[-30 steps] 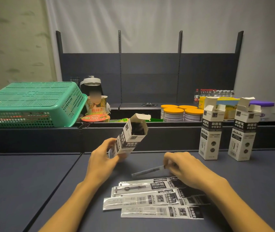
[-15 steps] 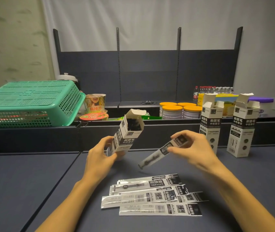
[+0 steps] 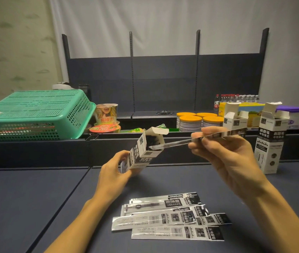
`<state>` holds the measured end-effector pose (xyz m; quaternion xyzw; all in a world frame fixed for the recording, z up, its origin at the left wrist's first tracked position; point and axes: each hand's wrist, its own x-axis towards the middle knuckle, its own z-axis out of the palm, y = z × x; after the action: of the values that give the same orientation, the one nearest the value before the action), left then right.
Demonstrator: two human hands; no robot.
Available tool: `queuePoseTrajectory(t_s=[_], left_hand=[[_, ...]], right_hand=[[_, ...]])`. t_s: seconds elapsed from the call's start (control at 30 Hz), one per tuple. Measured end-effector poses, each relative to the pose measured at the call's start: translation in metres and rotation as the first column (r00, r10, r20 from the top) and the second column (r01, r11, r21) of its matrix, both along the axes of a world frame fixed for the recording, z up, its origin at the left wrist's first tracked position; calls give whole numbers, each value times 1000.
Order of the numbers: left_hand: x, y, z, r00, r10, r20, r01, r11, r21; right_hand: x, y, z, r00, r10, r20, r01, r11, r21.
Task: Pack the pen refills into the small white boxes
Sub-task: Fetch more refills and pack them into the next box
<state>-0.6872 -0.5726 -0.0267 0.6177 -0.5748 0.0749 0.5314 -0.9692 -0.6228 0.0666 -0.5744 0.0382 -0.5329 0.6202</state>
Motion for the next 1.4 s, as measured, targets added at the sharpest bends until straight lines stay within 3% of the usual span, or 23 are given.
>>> queuePoseTrajectory(t_s=[0.2,0.5,1.27,1.4], left_hand=[[-2,-1,0,998,-50,24,50,999,5],[-1,-3,-1,998,-55,34,55,998,1],[0,-3,-1,996,62,71,-64,998,13],[0,-4,-1,996,58,68,-59,998,14]], right_hand=[[2,-2,-3,991,-120,62,126,986,-108],[14,4,-7,935,-352,47,350,892,-287],[27,8,-16,889,-441,124,450,788,-420],[28,6,-20,855,-497,148,504,731,-460]])
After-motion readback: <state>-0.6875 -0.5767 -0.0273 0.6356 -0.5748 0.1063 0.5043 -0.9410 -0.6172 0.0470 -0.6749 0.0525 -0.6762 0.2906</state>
